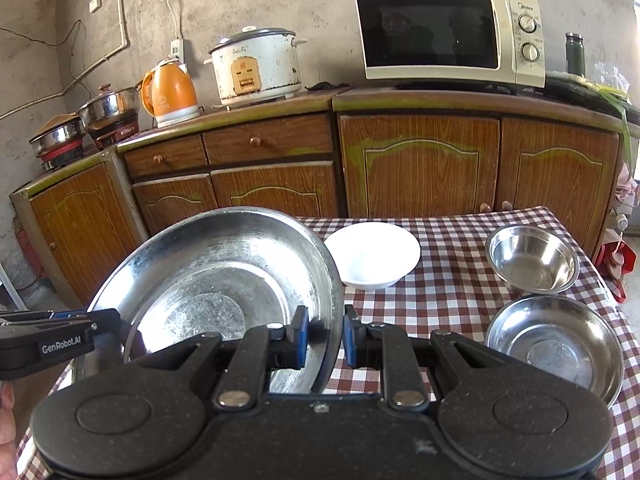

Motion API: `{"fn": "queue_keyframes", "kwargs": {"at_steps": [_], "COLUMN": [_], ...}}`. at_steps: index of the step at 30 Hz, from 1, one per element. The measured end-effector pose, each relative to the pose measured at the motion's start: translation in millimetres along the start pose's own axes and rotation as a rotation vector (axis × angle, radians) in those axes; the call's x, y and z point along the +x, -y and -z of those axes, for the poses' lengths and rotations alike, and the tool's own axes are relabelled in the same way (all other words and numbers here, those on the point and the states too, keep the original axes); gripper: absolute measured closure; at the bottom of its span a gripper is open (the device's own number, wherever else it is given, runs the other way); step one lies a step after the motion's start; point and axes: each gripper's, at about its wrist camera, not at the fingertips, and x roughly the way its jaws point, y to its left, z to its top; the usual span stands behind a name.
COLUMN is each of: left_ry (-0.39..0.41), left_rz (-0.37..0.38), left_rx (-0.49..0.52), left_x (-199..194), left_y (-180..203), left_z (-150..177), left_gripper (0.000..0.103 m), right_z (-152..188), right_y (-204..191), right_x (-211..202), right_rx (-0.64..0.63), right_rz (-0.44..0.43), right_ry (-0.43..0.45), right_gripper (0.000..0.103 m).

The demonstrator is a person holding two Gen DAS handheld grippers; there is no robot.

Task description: Organize plates and bowls

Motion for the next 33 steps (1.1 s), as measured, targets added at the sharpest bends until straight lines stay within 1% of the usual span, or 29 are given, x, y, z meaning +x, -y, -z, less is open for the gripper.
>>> {"fn": "queue_keyframes", "kwargs": {"at_steps": [16,33], "left_ry": [0.032,0.048], "left_rz": [0.018,0.046], "left_rx": [0.001,0.003], "left_x": [-23.8,-41.7], "left_y": [2.9,10.3], "left_z": [3.8,12.4], "left_gripper": [0.082,0.082], "right_z": [-1.0,3.6], "right_y": [0.9,12.3], "right_x": [-30.7,-60.5], "right_rx": [-0.008,0.008], "right_rz": [0.009,0.019], "right_ry": [0.043,0.070], "right_gripper": [0.080,0.081]}}
